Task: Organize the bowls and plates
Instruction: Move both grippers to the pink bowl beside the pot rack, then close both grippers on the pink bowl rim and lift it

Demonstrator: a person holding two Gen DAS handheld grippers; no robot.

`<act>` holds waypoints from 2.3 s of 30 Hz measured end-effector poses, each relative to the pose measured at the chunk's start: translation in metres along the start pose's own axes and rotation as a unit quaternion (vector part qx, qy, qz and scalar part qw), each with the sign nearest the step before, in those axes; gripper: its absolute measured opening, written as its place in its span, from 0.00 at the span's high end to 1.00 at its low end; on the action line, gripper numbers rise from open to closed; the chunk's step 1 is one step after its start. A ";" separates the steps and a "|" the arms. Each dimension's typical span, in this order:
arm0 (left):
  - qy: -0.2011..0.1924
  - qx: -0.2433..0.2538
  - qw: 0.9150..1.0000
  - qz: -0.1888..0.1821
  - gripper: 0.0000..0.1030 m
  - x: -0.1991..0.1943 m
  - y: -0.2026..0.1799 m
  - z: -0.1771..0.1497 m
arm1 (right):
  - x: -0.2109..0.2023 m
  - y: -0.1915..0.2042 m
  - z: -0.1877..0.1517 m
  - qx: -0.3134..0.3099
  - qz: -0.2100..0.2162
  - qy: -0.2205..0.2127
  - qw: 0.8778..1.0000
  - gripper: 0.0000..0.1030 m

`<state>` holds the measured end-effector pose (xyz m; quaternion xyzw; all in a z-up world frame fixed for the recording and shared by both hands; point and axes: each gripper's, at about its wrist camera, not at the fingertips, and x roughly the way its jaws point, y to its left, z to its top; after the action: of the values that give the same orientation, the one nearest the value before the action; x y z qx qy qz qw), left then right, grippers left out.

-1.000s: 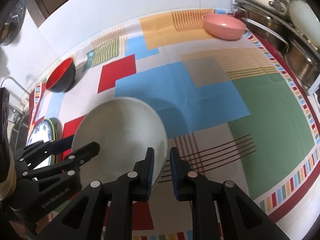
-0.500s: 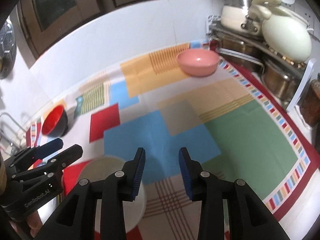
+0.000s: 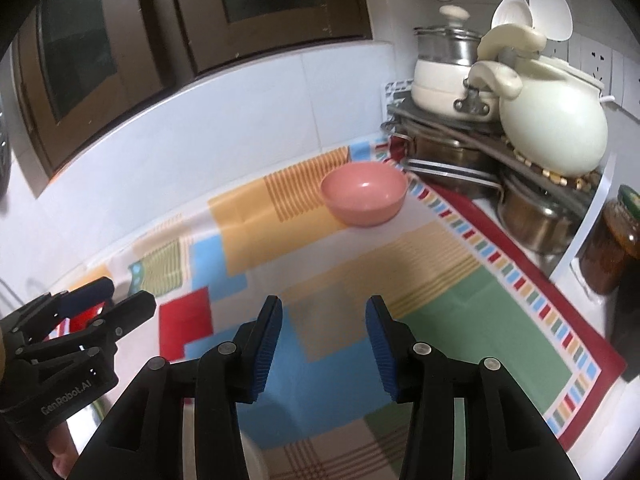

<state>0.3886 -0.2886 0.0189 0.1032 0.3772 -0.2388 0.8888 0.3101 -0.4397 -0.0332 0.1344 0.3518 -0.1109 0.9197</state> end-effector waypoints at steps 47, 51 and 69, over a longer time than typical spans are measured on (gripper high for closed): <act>0.046 0.112 0.992 -0.039 0.47 0.264 -0.071 0.122 | 0.208 -0.101 0.093 0.081 -0.081 0.020 0.993 0.57; 0.057 0.111 0.991 -0.041 0.50 0.275 -0.072 0.123 | 0.216 -0.100 0.094 0.075 -0.084 0.024 0.993 0.63; 0.078 0.112 0.990 -0.047 0.88 0.275 -0.078 0.121 | 0.224 -0.092 0.093 0.071 -0.067 0.044 0.994 0.84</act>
<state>0.5898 -0.4951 -0.0950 0.2030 0.4202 -0.3121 0.8275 0.5036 -0.5810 -0.1337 0.1798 0.3911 -0.1913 0.8821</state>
